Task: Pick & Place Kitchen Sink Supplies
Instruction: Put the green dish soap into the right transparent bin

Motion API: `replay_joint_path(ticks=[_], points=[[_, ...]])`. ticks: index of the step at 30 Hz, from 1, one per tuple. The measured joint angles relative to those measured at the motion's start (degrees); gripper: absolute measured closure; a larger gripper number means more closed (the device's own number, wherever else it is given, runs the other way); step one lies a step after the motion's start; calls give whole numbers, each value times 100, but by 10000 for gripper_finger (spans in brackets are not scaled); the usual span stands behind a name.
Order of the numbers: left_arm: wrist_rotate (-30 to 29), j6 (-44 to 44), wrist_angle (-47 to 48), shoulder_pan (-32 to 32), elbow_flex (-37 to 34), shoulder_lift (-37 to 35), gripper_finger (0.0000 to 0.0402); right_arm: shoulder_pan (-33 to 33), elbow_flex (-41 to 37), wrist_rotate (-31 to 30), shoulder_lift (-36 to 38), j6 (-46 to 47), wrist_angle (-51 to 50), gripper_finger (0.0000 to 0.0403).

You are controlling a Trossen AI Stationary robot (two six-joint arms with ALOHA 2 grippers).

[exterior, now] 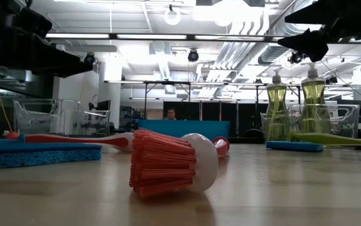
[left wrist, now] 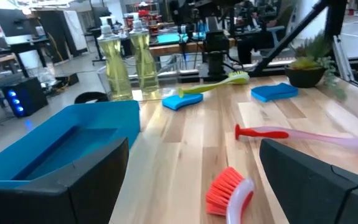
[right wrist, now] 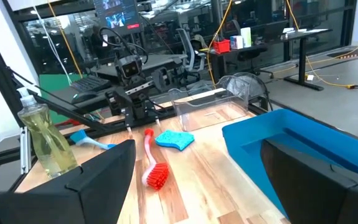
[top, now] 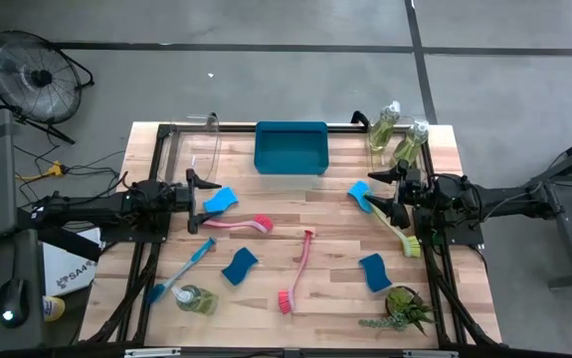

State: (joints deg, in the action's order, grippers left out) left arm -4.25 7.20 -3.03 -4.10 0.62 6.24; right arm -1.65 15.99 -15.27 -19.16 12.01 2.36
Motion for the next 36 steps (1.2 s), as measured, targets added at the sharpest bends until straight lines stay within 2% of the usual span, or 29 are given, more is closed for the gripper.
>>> replay_joint_path(ticks=[2,8,14,21,24,30,33,36], points=[[105,50,-57,0,4,0,46,1,0,0,0,0,-1,63],[952,524,-9,0,351,116,46,0,2,0,0,-2,1,63],[2485,642,25,0,574,113,46,2,2,1,0,-3,1,63],[3947,-388,106,2,612,113,46,2,2,2,0,-3,2,63],[4337,-647,460,1,614,111,46,2,2,2,0,-5,3,63],[4844,-463,1659,2,619,114,46,2,2,2,0,-5,1,63],[5159,-379,1705,43,619,114,46,2,2,2,0,-5,1,63],[5162,-306,1636,287,623,111,46,1,2,2,0,-5,1,63]])
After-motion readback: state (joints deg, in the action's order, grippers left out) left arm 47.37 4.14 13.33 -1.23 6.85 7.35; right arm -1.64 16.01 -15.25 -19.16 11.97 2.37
